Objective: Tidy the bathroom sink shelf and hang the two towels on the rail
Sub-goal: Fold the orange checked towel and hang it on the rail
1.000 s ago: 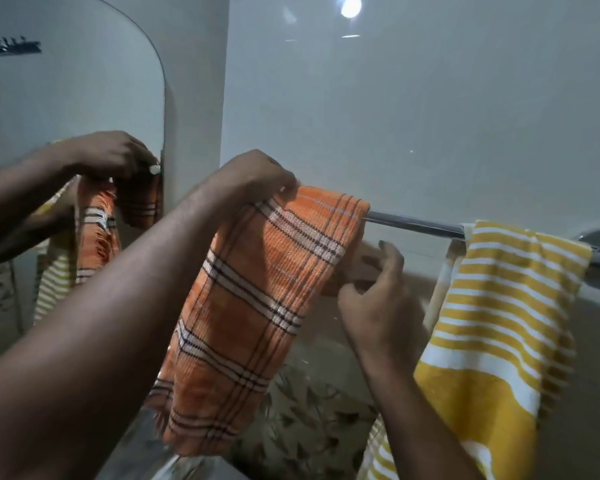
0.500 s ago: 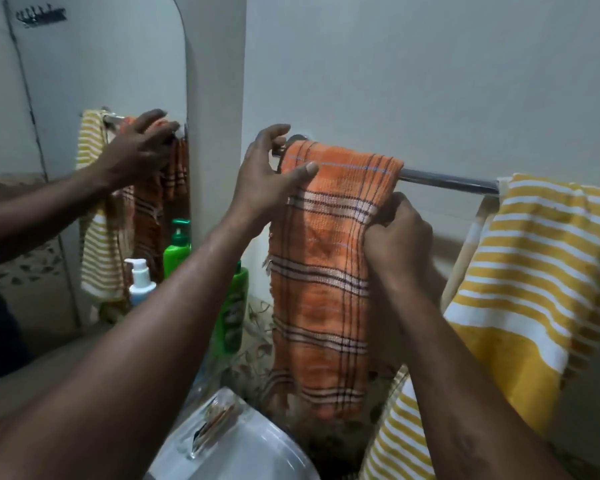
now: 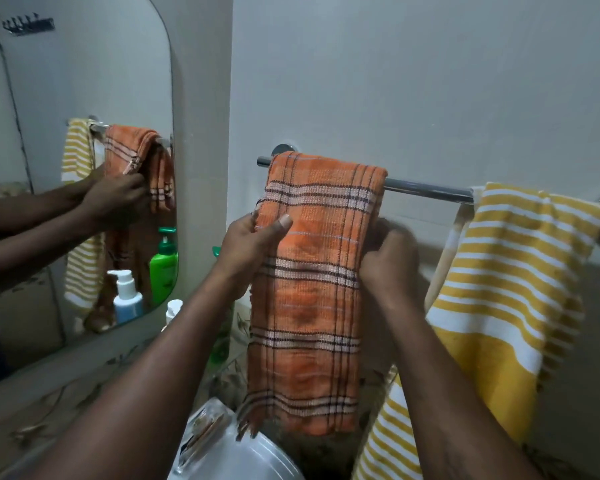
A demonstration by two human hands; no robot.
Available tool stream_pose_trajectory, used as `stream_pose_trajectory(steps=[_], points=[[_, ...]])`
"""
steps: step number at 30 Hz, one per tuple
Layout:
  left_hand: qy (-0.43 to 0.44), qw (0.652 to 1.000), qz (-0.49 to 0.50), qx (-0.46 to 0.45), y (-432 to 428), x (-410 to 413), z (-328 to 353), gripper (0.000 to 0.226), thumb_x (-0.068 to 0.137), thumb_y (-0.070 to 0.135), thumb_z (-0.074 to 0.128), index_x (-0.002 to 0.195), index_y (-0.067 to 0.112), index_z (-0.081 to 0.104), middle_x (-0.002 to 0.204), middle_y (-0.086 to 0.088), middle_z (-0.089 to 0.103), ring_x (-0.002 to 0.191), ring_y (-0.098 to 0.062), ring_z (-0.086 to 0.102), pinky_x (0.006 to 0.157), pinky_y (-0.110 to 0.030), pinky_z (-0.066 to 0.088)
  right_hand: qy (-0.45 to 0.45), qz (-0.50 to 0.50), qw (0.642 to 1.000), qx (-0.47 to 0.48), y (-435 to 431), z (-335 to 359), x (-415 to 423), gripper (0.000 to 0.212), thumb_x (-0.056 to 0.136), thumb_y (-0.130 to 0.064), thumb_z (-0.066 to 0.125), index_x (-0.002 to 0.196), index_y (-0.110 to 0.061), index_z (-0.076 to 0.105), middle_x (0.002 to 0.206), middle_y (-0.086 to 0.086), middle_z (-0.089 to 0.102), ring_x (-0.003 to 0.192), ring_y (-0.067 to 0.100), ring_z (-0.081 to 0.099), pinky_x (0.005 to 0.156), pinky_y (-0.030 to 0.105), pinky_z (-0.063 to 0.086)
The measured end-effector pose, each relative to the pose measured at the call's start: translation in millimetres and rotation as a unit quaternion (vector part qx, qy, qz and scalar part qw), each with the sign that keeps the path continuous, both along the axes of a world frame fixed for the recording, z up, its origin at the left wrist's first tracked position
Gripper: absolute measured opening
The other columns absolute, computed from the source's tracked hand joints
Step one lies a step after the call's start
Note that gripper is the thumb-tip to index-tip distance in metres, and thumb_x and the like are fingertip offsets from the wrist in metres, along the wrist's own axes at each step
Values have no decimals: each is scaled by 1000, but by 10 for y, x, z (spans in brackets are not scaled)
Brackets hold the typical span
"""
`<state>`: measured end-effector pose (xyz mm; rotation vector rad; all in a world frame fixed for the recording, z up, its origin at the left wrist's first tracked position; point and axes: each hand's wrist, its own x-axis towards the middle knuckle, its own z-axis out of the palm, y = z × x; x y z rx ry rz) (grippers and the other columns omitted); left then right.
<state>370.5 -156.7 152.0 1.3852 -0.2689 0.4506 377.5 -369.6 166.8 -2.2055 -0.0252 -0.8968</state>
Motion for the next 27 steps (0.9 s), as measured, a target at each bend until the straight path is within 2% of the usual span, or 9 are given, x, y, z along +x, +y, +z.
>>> stream_pose_trajectory(steps=[7, 10, 13, 15, 17, 19, 22, 24, 27], points=[[-72, 996, 51, -1, -53, -22, 371, 21, 102, 27, 69, 111, 9, 75, 104, -13, 81, 94, -27, 78, 87, -41, 63, 98, -59, 993, -2, -152, -288, -157, 26, 107, -1, 41, 109, 5, 67, 111, 23, 70, 106, 41, 66, 82, 43, 50], [-97, 989, 107, 39, -79, 30, 579, 22, 98, 36, 71, 102, 15, 77, 97, -7, 82, 93, -26, 79, 91, -48, 63, 100, -44, 994, 2, -178, -373, -156, 19, 100, -2, 52, 105, 2, 70, 108, 23, 73, 104, 44, 68, 83, 45, 54], [-87, 987, 123, 48, -97, 70, 711, 26, 94, 42, 73, 100, 18, 78, 94, -2, 82, 92, -23, 79, 90, -51, 63, 104, -14, 994, 5, -199, -373, -199, 22, 89, -3, 60, 106, -4, 74, 103, 18, 76, 98, 41, 70, 75, 35, 51], [-72, 991, 107, 43, -96, 98, 727, 29, 93, 44, 75, 100, 16, 79, 93, -4, 82, 91, -25, 80, 90, -54, 63, 50, -19, 998, 23, -205, -329, -289, 20, 90, -8, 66, 108, -7, 74, 106, 15, 77, 97, 38, 69, 73, 30, 45], [-63, 993, 93, 39, -94, 131, 709, 29, 93, 43, 75, 100, 15, 79, 93, -6, 82, 90, -27, 80, 91, -55, 62, -90, -31, 993, 64, -186, -225, -430, 24, 94, -22, 73, 116, -12, 72, 109, 10, 77, 95, 27, 72, 75, 22, 50], [-58, 994, 90, 25, -91, 151, 711, 25, 95, 39, 75, 98, 15, 79, 92, -7, 82, 88, -28, 80, 90, -56, 63, -201, -19, 976, 76, -111, -47, -599, 29, 95, -42, 73, 111, -19, 72, 98, -4, 75, 84, 13, 71, 71, 11, 48], [-65, 994, 90, 11, -110, 162, 772, 22, 94, 37, 75, 96, 15, 79, 90, -7, 82, 87, -29, 80, 89, -57, 63, -144, 20, 988, 46, 38, 264, -730, 43, 88, -63, 72, 110, -26, 68, 88, -17, 70, 79, 3, 67, 65, 14, 47], [-72, 992, 107, 12, -115, 185, 824, 21, 94, 36, 75, 95, 16, 79, 90, -4, 82, 87, -26, 80, 89, -55, 63, -140, 30, 989, 34, 131, 431, -716, 45, 85, -49, 83, 113, -23, 58, 86, -14, 66, 78, 8, 66, 62, 16, 45], [-53, 988, 142, 2, -89, 258, 934, 22, 89, 41, 76, 90, 19, 79, 87, 2, 82, 86, -21, 79, 89, -50, 64, -174, 35, 984, 12, 195, 723, -637, 45, 84, -21, 82, 118, -18, 54, 80, -6, 70, 79, 23, 70, 73, 35, 54]])
